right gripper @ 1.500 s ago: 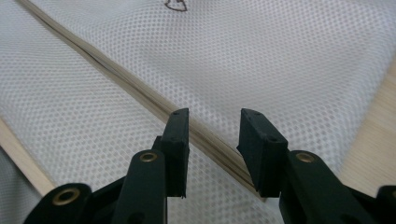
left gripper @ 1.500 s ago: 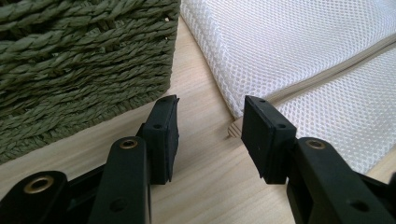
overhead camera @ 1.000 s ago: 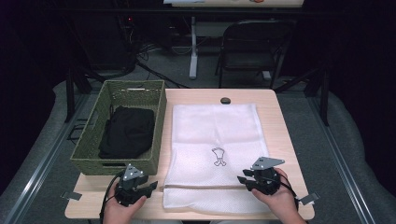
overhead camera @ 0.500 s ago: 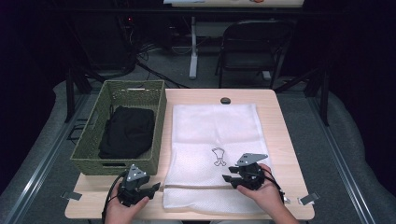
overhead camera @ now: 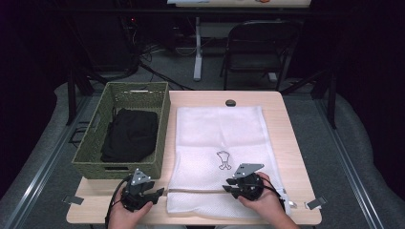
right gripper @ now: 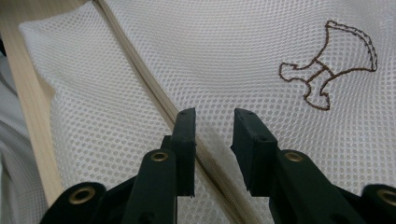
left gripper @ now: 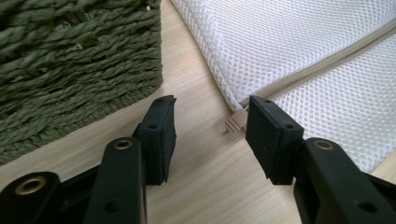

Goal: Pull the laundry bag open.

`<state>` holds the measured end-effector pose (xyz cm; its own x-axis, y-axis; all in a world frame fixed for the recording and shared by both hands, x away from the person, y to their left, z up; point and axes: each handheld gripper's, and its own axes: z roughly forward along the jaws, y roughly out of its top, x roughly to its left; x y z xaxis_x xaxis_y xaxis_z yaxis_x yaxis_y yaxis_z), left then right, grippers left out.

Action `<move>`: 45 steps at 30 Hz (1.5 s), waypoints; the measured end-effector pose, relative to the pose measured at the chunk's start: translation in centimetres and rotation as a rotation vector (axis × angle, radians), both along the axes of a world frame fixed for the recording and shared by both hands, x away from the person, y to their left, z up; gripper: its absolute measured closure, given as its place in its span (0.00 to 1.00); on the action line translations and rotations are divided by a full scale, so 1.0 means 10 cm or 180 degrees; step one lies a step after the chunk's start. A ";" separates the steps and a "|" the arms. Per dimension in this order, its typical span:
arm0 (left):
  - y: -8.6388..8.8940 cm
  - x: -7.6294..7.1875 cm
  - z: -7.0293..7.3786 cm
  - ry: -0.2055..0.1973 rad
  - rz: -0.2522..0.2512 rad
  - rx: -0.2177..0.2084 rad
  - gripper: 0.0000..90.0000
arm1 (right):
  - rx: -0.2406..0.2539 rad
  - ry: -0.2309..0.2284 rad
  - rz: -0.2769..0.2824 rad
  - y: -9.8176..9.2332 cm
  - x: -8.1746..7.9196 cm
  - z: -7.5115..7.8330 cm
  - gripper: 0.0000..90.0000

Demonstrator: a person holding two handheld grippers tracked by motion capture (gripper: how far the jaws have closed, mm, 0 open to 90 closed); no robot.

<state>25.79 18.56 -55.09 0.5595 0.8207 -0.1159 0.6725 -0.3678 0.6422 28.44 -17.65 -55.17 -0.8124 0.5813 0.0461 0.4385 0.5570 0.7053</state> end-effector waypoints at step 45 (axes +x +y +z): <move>-0.01 0.00 -0.01 0.0047 -0.0144 -0.0122 0.67 | -0.0315 0.0036 0.0097 0.06 0.01 -0.19 0.90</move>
